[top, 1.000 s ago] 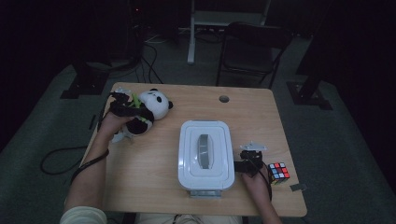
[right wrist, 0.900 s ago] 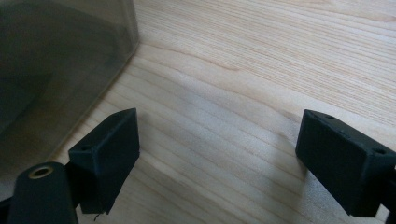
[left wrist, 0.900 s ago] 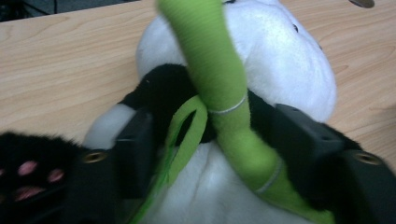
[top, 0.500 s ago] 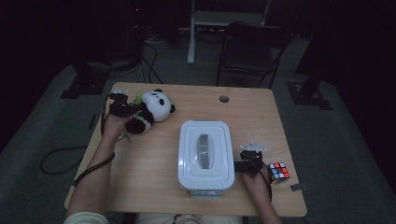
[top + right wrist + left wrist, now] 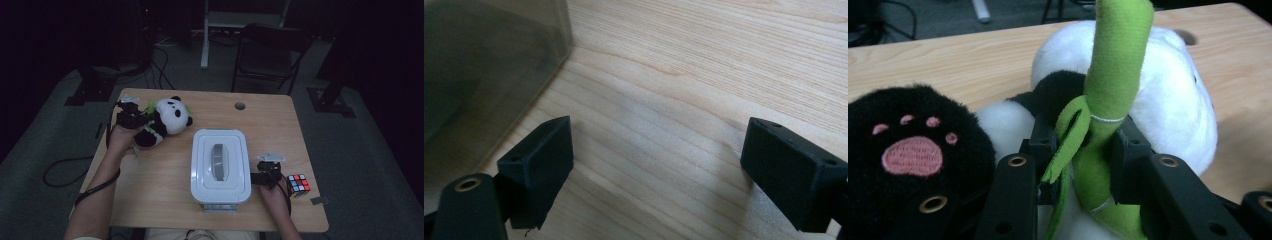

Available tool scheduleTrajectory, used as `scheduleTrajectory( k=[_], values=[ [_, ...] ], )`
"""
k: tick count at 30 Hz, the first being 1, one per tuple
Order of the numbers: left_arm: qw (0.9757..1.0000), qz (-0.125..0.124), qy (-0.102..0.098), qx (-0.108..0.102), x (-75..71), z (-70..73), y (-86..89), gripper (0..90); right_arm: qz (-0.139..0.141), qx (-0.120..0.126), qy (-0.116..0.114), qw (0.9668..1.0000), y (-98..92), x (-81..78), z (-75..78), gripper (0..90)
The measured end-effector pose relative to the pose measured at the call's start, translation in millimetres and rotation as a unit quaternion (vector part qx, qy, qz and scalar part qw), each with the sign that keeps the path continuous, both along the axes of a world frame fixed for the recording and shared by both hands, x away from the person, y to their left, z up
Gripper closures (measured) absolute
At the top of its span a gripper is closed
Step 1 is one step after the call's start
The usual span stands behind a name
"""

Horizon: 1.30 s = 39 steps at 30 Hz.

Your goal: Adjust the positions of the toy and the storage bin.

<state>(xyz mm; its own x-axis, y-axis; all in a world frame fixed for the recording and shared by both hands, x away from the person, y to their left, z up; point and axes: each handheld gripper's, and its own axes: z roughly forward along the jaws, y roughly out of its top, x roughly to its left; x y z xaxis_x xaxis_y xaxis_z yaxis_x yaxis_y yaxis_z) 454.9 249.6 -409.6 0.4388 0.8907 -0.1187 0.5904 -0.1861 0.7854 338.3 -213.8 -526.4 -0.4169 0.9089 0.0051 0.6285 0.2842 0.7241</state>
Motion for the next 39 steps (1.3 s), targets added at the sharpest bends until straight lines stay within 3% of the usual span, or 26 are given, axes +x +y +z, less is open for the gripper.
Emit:
scheduleTrajectory(
  k=[4,8,10,11,18,20,28,30,32,39],
  values=[
    [0.9999,-0.012,-0.004,0.004,-6.3,5.0,-4.1,70.1,0.000,0.000,0.000,1.0000,0.0,0.0,0.0,13.1],
    [0.9992,-0.038,-0.012,0.006,-24.3,16.8,-13.4,70.1,0.000,0.000,0.000,1.0000,0.0,0.0,0.0,13.1],
    [0.9992,-0.038,-0.012,0.006,-24.3,16.8,-13.4,70.0,0.000,0.000,0.000,1.0000,0.0,0.0,0.0,13.1],
    [0.9989,-0.046,-0.006,0.010,-32.0,18.1,-18.0,70.0,0.000,0.000,0.000,1.0000,0.0,0.0,0.0,13.1],
    [0.9984,-0.054,0.001,0.014,-47.8,10.4,-27.7,69.9,0.000,0.000,0.000,1.0000,0.0,0.0,0.0,13.1],
    [0.9985,-0.054,0.010,0.006,-48.4,6.3,-28.7,69.8,0.000,0.000,0.000,1.0000,0.0,0.0,0.0,13.1],
    [0.9962,-0.069,0.050,0.020,-47.9,-21.7,-35.1,69.3,0.000,0.000,0.000,1.0000,0.0,0.0,0.0,13.1],
    [0.9964,-0.069,0.048,0.006,-47.7,-27.9,-33.8,68.5,0.000,0.000,0.000,1.0000,0.0,-0.1,0.0,13.0],
    [0.9963,-0.073,0.043,0.006,-48.2,-27.8,-32.9,66.9,0.000,0.000,0.000,1.0000,0.0,-0.1,0.0,13.1],
    [0.9949,-0.093,0.037,-0.005,-46.7,-25.9,-29.6,51.1,0.000,0.000,0.000,1.0000,0.0,0.0,0.0,13.1]
  ],
)
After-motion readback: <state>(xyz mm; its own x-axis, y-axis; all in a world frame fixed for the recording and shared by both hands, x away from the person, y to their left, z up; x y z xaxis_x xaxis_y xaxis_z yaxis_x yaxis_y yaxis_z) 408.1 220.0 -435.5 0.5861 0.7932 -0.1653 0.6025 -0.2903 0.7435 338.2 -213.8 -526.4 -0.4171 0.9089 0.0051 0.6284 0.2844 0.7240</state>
